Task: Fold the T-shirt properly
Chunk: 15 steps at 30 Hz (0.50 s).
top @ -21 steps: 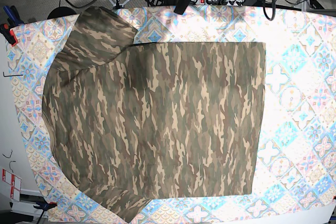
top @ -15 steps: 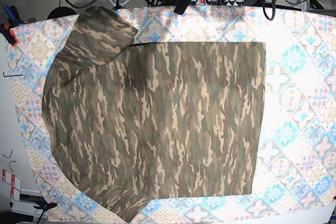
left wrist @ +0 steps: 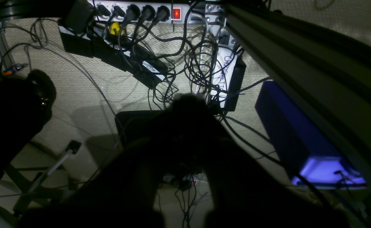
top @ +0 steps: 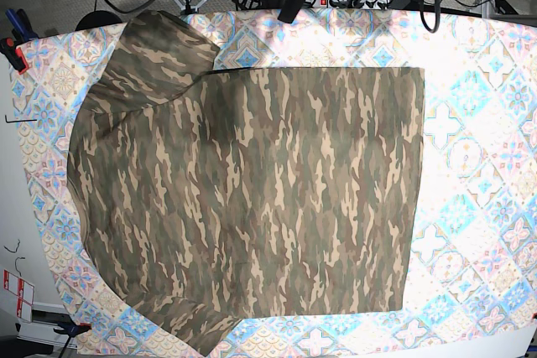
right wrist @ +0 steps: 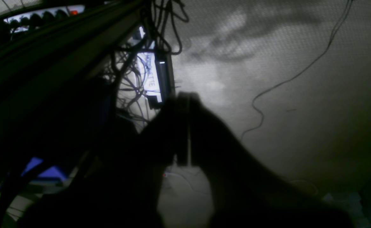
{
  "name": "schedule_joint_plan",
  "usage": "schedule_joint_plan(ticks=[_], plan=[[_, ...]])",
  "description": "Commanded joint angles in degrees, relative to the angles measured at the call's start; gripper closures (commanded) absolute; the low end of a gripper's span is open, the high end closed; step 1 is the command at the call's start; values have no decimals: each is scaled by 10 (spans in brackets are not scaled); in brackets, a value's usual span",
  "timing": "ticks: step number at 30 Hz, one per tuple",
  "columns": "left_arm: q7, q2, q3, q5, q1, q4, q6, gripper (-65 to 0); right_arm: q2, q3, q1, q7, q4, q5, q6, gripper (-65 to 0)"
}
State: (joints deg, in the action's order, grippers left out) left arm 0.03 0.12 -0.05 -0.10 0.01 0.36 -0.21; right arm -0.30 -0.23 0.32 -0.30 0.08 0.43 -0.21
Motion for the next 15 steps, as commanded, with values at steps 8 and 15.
schedule_joint_plan(ticks=[8,15], plan=[[0,-3,3,1,2,0,1,-6,3,0,0,1,-1,-1,0,0],[-2,-10,3,-1,15,1,1,-2,21,3,-5,1,-1,1,0,0]])
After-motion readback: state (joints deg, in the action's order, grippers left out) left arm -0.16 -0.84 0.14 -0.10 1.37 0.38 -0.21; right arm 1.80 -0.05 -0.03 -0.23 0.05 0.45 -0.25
